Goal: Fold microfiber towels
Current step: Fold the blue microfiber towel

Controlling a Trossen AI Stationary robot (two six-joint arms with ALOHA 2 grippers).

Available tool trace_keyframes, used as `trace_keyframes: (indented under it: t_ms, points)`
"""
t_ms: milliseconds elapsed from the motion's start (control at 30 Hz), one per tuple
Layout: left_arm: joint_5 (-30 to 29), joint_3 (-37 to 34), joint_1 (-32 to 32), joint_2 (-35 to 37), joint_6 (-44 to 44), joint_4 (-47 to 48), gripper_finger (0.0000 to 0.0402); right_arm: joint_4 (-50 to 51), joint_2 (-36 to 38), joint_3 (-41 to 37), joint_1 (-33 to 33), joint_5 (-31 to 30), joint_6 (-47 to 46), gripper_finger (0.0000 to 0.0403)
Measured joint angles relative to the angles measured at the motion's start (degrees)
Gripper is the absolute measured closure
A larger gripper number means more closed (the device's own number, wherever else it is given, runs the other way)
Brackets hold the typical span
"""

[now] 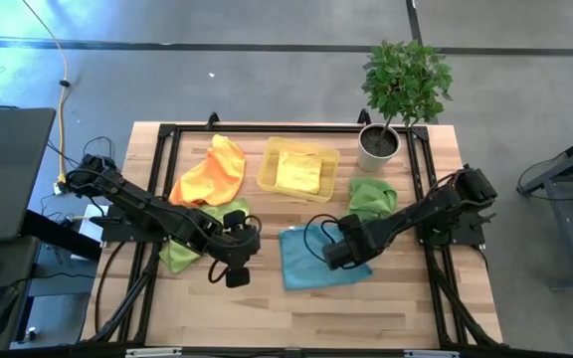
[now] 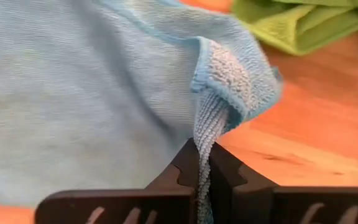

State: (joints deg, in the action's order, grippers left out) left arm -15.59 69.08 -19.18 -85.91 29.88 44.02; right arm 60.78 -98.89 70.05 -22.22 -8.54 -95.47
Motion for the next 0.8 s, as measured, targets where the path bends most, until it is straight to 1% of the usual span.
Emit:
trace_keyframes:
  t_ms: [100,200,367,533,600,667,800]
  points:
    - [0.3,0.0,0.0,0.0,0.0,0.0,0.0401,-2.7,-0.1,0.4,0.0,-0.2,-1.6,0.0403]
    - [0.9,0.0,0.0,0.0,0.0,0.0,0.0401,-6.5,-1.9,0.4,0.0,-0.2,-2.8,0.0403]
    - [3.7,0.0,-0.1,0.0,0.1,0.1,0.0401,-17.7,-5.5,0.4,0.0,-0.1,-3.2,0.0403]
    - [4.1,0.0,-0.1,0.0,1.0,1.5,0.0401,-26.5,-8.2,0.4,-0.1,-0.2,-2.7,0.0403]
    - [4.3,0.0,-0.1,0.0,1.5,2.2,0.0401,-29.8,-8.5,0.4,-0.2,-1.2,-1.8,0.0403]
    - [4.7,0.0,-0.3,0.0,1.6,3.0,0.0401,-32.2,-8.6,0.4,-0.4,-3.4,-1.6,0.0403]
    - [4.7,0.0,-1.0,0.0,1.7,3.1,0.0401,-34.3,-8.6,0.4,-0.8,-5.5,-1.6,0.0403]
